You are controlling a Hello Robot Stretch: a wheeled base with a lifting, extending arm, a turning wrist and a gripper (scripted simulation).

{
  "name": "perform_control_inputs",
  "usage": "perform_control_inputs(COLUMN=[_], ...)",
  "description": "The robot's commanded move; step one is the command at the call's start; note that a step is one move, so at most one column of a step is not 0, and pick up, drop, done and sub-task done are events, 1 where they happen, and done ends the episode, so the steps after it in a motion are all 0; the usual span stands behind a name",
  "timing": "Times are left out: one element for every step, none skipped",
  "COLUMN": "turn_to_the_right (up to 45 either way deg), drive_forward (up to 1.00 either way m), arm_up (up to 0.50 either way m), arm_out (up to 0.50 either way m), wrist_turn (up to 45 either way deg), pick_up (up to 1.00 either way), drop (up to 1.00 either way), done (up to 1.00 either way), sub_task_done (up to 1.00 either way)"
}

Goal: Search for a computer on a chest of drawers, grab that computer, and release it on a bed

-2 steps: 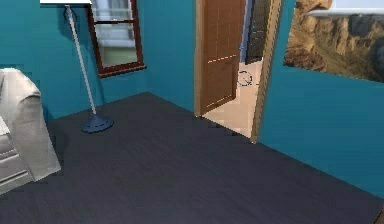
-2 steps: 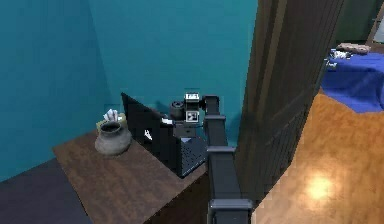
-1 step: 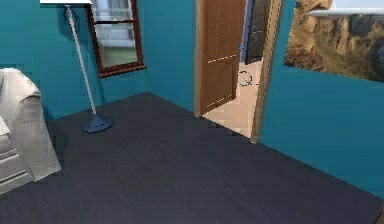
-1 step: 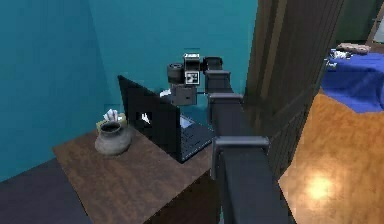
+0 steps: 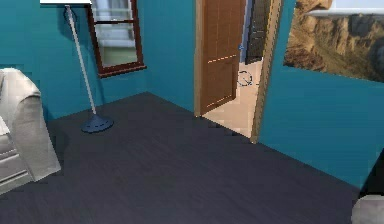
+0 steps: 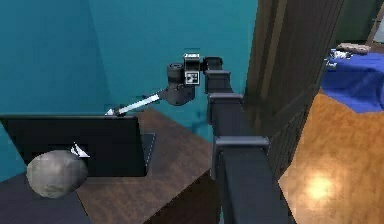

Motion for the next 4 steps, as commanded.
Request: perform_control_inputs(turn_to_the_right=[0.0,0.0,0.0,-45.0], drive_forward=[0.00,0.00,0.00,0.00], arm_up=[0.00,0.00,0.00,0.00], arm_out=[0.00,0.00,-0.34,0.00], wrist_turn=[-45.0,-33.0,0.0,0.0], pick_up=[0.00,0.00,0.00,0.00], drop=[0.00,0.00,0.00,0.00], done=[0.00,0.00,0.00,0.00], sub_task_done=[0.00,0.00,0.00,0.00])
